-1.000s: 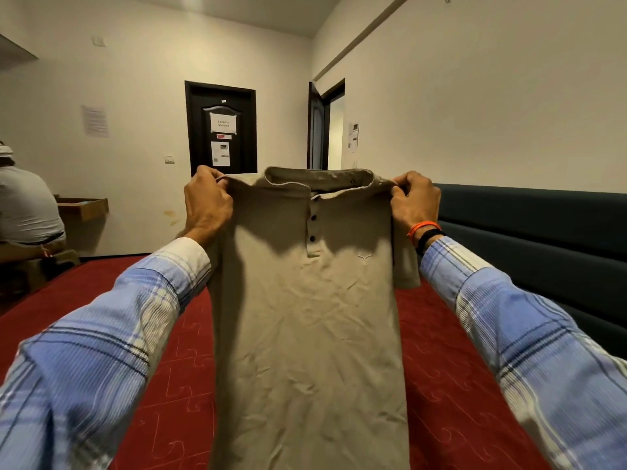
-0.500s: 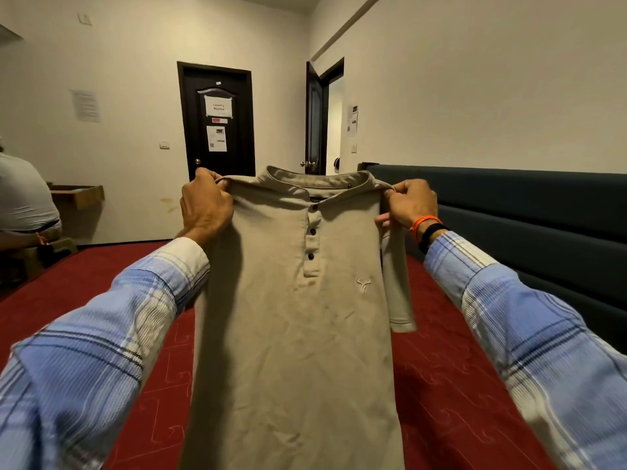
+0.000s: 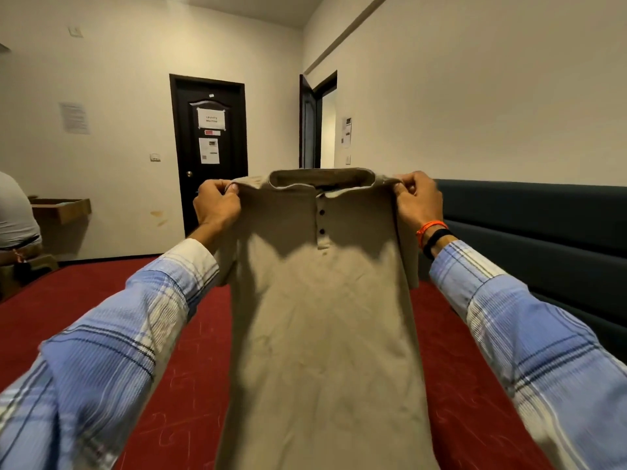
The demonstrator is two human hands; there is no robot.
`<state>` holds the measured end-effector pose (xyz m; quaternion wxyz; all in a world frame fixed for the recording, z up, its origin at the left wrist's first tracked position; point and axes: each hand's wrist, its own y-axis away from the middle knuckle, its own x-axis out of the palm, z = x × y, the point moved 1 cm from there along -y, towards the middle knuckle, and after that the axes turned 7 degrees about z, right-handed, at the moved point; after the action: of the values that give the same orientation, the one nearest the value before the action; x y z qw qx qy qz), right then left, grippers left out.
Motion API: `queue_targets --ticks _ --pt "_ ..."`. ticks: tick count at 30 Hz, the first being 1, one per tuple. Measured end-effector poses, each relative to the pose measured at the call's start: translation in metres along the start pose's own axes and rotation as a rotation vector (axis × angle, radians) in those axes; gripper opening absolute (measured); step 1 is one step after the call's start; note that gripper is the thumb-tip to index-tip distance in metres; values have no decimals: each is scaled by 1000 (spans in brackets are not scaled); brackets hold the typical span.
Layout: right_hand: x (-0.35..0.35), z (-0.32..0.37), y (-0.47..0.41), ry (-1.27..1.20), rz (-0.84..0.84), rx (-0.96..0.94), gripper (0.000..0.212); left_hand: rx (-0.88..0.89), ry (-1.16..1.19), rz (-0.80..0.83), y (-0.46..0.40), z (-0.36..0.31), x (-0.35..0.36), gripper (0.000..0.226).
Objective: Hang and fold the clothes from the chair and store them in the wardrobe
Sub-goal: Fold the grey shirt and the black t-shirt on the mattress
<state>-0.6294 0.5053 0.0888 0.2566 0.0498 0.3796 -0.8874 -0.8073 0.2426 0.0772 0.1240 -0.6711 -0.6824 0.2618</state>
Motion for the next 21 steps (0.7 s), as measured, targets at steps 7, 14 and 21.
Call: queue_targets --ticks 7,14,21 --pt "-25 14 8 -152 -91 -287 8 103 325 -15 -20 -23 8 24" --pt "-8 -9 130 -134 55 -388 9 -169 760 94 63 69 -16 20" --pt "52 -73 293 -52 478 -243 21 -592 929 64 185 209 -64 26"
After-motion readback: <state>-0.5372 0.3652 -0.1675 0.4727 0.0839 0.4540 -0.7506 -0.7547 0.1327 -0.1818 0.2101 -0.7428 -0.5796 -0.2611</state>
